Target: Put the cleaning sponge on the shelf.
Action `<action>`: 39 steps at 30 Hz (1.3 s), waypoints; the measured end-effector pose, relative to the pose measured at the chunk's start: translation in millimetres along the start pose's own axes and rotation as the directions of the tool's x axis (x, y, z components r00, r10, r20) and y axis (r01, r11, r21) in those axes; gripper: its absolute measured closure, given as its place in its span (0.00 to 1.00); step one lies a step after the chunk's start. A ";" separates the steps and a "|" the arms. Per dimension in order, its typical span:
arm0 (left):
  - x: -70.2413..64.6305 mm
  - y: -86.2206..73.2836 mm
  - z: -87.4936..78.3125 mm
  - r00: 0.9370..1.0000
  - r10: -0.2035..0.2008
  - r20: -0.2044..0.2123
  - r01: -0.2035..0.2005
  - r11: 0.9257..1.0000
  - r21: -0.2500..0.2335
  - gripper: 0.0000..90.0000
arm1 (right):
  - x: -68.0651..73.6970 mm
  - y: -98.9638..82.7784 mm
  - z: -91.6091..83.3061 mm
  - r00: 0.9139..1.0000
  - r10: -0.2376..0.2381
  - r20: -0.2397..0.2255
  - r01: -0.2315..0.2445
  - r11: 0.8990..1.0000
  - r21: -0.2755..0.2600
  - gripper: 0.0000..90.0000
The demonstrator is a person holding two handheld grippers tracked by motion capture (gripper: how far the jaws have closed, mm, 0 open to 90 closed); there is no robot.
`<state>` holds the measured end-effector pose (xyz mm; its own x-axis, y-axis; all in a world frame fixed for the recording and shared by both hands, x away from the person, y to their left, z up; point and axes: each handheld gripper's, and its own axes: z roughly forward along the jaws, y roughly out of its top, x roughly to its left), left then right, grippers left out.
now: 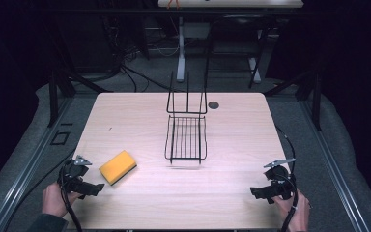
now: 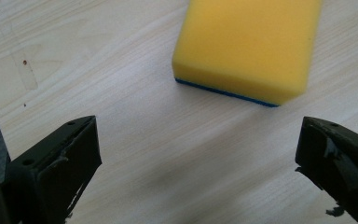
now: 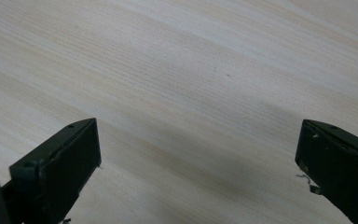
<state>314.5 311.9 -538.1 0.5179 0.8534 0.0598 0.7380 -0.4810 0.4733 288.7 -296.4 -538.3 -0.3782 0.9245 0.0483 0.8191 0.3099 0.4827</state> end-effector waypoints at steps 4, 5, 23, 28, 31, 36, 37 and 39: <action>-1.4 2.7 0.1 1.000 0.021 0.012 -0.021 1.000 0.004 0.00 | 0.4 0.9 -0.8 1.000 -0.007 0.004 0.007 1.000 -0.005 0.00; -1.3 4.3 -0.3 0.999 0.031 0.024 -0.032 0.999 0.008 0.00 | 0.9 1.7 -1.0 1.000 -0.013 0.008 0.013 1.000 0.000 0.00; -6.7 36.1 2.3 0.995 0.092 0.047 -0.093 0.995 0.033 0.00 | 4.0 6.9 -0.9 0.999 -0.052 -0.001 0.053 0.999 0.007 0.00; -6.6 40.7 9.8 0.993 0.109 0.052 -0.111 0.993 0.046 0.00 | 3.8 7.0 -0.6 0.998 -0.056 -0.004 0.056 0.998 0.006 0.02; -5.7 43.1 14.6 0.992 0.110 0.067 -0.114 0.992 0.059 0.00 | 5.0 7.3 0.2 0.998 -0.056 -0.008 0.056 0.998 0.006 0.02; -6.4 46.4 24.4 0.989 0.115 0.091 -0.123 0.989 0.088 0.00 | 5.9 7.4 0.5 0.998 -0.063 -0.007 0.063 0.998 0.008 0.02; -6.5 46.9 26.1 0.989 0.116 0.095 -0.125 0.988 0.096 0.00 | 5.9 7.2 0.9 0.998 -0.063 -0.008 0.063 0.998 0.009 0.02; -6.5 47.7 29.8 0.988 0.117 0.099 -0.127 0.986 0.105 0.00 | 6.0 7.0 2.0 0.998 -0.067 -0.010 0.067 0.998 0.014 0.03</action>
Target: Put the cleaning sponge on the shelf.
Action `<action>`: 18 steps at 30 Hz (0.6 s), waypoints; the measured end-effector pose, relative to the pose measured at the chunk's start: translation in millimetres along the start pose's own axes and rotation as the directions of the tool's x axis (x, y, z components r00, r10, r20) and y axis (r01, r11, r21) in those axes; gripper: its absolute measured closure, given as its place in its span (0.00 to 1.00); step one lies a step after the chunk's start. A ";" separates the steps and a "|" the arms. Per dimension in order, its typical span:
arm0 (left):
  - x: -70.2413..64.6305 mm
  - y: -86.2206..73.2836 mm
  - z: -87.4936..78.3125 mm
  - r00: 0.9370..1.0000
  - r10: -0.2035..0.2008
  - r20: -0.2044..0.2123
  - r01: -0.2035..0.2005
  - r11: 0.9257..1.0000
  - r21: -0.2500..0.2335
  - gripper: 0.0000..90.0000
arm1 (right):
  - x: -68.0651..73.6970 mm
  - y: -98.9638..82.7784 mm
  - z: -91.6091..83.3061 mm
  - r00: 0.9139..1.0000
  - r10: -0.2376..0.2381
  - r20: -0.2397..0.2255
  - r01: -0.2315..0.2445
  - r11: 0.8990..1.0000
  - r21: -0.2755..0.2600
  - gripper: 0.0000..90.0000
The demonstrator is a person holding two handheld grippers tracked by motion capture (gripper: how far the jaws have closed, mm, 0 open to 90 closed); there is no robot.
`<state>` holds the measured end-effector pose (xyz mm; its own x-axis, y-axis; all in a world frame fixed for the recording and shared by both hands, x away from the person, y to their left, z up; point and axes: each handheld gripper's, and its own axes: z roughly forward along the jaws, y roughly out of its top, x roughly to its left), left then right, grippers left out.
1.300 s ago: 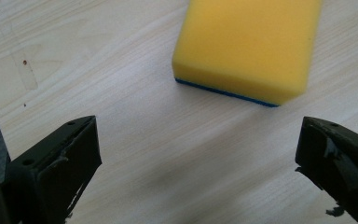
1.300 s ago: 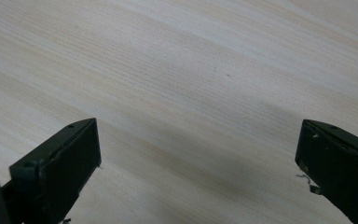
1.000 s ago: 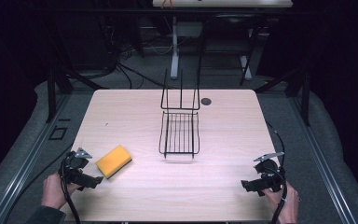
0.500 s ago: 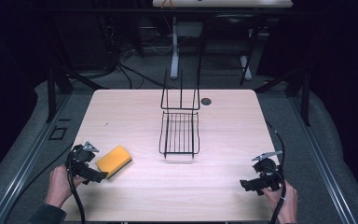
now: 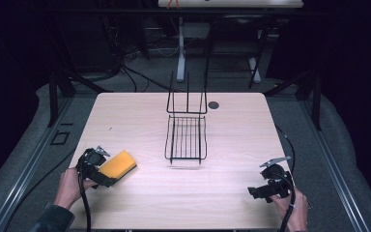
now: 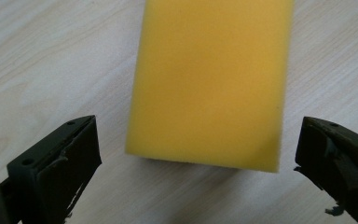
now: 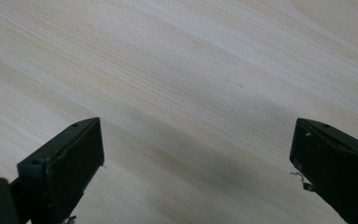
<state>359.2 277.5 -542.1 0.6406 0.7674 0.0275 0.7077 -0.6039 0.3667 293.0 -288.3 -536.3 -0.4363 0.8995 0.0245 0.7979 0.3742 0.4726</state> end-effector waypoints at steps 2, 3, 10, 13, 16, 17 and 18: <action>0.3 1.0 2.6 1.000 0.001 0.006 -0.001 1.000 0.009 0.00 | 1.0 0.2 0.1 1.000 -0.005 0.001 0.005 1.000 0.010 0.03; -0.1 1.3 3.6 1.000 -0.002 0.006 0.002 1.000 0.009 0.00 | 1.8 0.3 -0.4 1.000 -0.012 0.004 0.012 1.000 0.009 0.04; -1.8 2.8 11.4 1.000 0.001 0.005 -0.001 1.000 0.029 0.00 | 4.2 1.0 -4.5 1.000 -0.025 0.012 0.025 0.999 -0.031 0.04; -2.8 2.9 12.6 1.000 -0.001 0.009 0.001 1.000 0.028 0.02 | 4.1 0.9 -5.0 1.000 -0.028 0.013 0.028 0.999 -0.027 0.05; -2.9 2.4 12.0 1.000 -0.004 0.004 0.004 1.000 0.020 0.10 | 4.5 0.6 -5.1 0.999 -0.026 0.019 0.026 0.999 -0.032 0.05; -2.6 2.3 11.8 1.000 -0.002 0.002 0.002 1.000 0.020 0.14 | 4.7 0.5 -5.1 0.999 -0.025 0.019 0.026 0.999 -0.037 0.05; -2.5 2.1 11.9 1.000 -0.003 0.005 0.003 1.000 0.019 0.17 | 4.6 0.6 -5.6 0.999 -0.026 0.019 0.027 0.999 -0.032 0.05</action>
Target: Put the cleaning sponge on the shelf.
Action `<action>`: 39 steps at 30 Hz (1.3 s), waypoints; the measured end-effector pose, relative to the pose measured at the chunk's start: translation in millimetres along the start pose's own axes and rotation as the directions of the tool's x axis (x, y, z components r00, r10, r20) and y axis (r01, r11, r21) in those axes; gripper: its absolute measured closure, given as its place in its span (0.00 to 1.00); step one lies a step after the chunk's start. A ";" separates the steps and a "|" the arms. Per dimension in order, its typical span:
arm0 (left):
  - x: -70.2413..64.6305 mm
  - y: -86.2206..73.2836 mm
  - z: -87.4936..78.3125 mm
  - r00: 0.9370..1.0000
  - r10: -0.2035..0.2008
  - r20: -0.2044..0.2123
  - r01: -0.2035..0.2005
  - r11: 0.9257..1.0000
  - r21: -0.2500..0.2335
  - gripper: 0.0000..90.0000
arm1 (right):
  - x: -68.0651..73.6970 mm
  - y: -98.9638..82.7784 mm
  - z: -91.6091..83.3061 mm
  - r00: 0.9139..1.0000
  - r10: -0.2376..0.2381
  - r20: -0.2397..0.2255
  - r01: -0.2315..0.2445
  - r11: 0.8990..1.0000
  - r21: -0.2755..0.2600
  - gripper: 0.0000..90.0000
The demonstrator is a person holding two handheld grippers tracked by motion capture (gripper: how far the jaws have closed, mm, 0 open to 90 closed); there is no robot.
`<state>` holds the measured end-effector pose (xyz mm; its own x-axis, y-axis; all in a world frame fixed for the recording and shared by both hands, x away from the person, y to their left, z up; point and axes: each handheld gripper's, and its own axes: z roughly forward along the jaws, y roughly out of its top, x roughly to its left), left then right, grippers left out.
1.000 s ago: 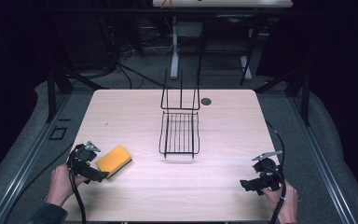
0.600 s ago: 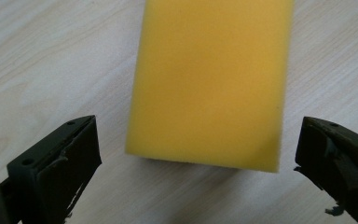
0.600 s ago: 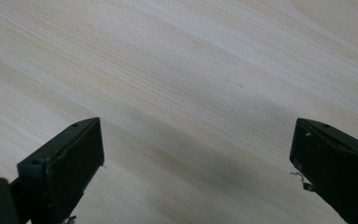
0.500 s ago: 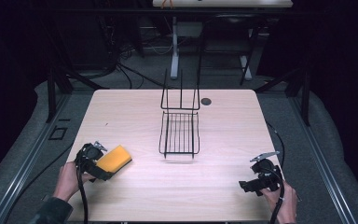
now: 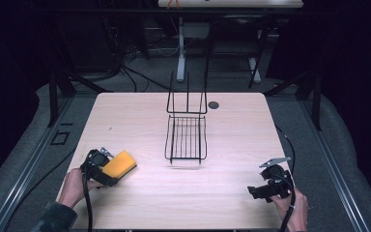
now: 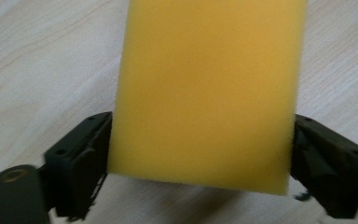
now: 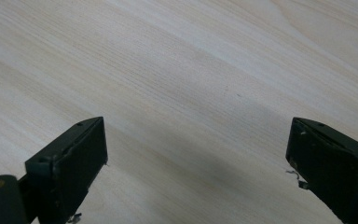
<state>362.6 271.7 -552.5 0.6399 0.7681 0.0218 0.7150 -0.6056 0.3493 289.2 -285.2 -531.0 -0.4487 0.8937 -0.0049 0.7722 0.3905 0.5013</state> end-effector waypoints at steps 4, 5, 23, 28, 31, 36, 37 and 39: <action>0.1 -0.8 0.3 1.000 -0.003 0.002 0.003 1.000 -0.003 0.22 | 0.0 -0.1 -0.2 1.000 0.000 0.000 0.000 1.000 -0.008 0.06; 0.0 -0.7 0.1 1.000 -0.003 0.000 0.003 1.000 -0.003 0.23 | 0.0 -0.1 -0.6 1.000 -0.002 0.001 0.002 1.000 -0.005 0.06; -2.4 -1.8 -10.6 0.999 -0.015 -0.036 0.014 0.999 -0.034 0.24 | 0.0 0.2 -2.4 1.000 -0.017 0.011 0.017 1.000 -0.004 0.07; -4.2 -1.1 -15.0 0.999 -0.012 -0.045 0.010 0.999 -0.043 0.24 | 0.0 0.3 -2.4 1.000 -0.016 0.011 0.016 1.000 -0.003 0.07; -7.3 -0.1 -17.4 0.999 -0.004 -0.050 0.001 0.999 -0.050 0.24 | 0.3 0.4 -2.3 1.000 -0.016 0.011 0.016 1.000 0.000 0.08; -10.9 1.8 -20.7 0.999 0.006 -0.052 -0.009 0.998 -0.060 0.24 | 0.4 0.5 -2.5 1.000 -0.018 0.013 0.019 1.000 -0.002 0.08; -10.9 1.8 -20.7 0.999 0.006 -0.052 -0.009 0.998 -0.060 0.24 | 0.4 0.5 -2.5 1.000 -0.018 0.013 0.019 1.000 -0.002 0.08; -12.2 2.3 -21.8 0.999 0.009 -0.052 -0.012 0.998 -0.062 0.24 | 0.2 0.3 -2.1 1.000 -0.019 0.013 0.019 1.000 -0.003 0.08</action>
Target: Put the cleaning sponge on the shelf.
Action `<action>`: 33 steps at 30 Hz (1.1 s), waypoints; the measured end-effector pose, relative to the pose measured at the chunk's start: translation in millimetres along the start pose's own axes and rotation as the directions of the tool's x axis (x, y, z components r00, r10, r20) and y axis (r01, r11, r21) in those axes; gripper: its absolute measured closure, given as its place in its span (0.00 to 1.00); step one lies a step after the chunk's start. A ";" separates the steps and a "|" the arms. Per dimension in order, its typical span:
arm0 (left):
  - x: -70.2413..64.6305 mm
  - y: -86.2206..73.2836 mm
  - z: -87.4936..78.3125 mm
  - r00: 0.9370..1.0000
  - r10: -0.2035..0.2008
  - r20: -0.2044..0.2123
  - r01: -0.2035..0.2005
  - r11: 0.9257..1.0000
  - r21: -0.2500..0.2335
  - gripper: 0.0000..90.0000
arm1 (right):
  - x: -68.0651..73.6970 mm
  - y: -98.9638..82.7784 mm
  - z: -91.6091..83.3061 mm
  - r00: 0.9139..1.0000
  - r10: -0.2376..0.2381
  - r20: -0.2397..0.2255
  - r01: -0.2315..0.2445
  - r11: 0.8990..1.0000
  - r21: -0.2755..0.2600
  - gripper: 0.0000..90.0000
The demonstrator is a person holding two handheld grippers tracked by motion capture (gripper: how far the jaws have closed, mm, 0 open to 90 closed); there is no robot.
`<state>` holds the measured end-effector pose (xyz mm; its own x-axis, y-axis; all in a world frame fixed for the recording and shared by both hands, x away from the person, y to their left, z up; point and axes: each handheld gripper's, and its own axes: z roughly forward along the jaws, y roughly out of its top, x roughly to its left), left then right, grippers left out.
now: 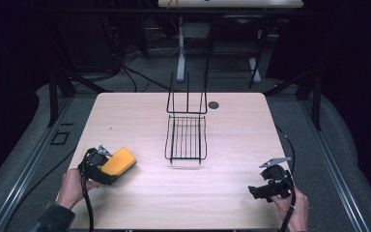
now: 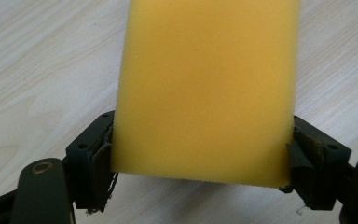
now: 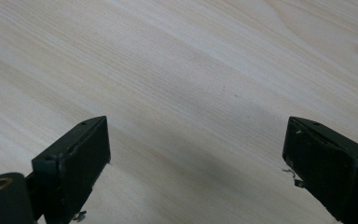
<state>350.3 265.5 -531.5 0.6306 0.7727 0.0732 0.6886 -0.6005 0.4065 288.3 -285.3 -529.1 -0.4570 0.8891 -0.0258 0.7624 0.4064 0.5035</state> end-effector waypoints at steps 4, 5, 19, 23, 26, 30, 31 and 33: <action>-3.0 1.5 -3.0 1.000 0.010 0.004 -0.009 1.000 -0.013 0.24 | 0.2 0.1 0.2 1.000 -0.001 -0.001 0.001 1.000 0.007 0.08; -3.7 2.0 -3.9 1.000 0.015 0.004 -0.015 1.000 -0.015 0.24 | 0.3 0.2 0.2 1.000 -0.002 0.000 0.002 1.000 0.007 0.08; -19.3 10.3 -15.6 0.998 0.060 0.015 -0.059 0.997 -0.049 0.24 | 0.7 0.3 0.6 1.000 -0.008 0.003 0.008 1.000 0.013 0.08; -22.9 11.9 -17.5 0.998 0.069 0.014 -0.068 0.996 -0.056 0.24 | 0.5 0.2 0.9 1.000 -0.007 0.001 0.007 1.000 0.007 0.08; -25.4 13.1 -19.0 0.997 0.079 0.014 -0.078 0.995 -0.056 0.24 | 0.2 0.1 0.5 1.000 -0.006 0.002 0.006 1.000 0.005 0.08; -29.6 14.6 -21.2 0.996 0.088 0.018 -0.086 0.994 -0.066 0.24 | 0.3 0.3 -0.3 1.000 -0.006 0.004 0.006 1.000 0.010 0.08; -30.9 15.2 -22.4 0.996 0.091 0.018 -0.090 0.994 -0.067 0.24 | 0.3 0.2 0.1 1.000 -0.006 0.007 0.006 1.000 0.004 0.08; -32.8 15.9 -23.6 0.995 0.100 0.029 -0.098 0.993 -0.068 0.24 | 0.1 0.4 -0.5 1.000 -0.007 0.007 0.007 1.000 0.011 0.08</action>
<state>332.1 235.5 -506.0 0.7063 0.7025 0.0869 0.5977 -0.6576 0.4585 288.4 -285.2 -528.4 -0.4594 0.8875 -0.0354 0.7642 0.4152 0.4936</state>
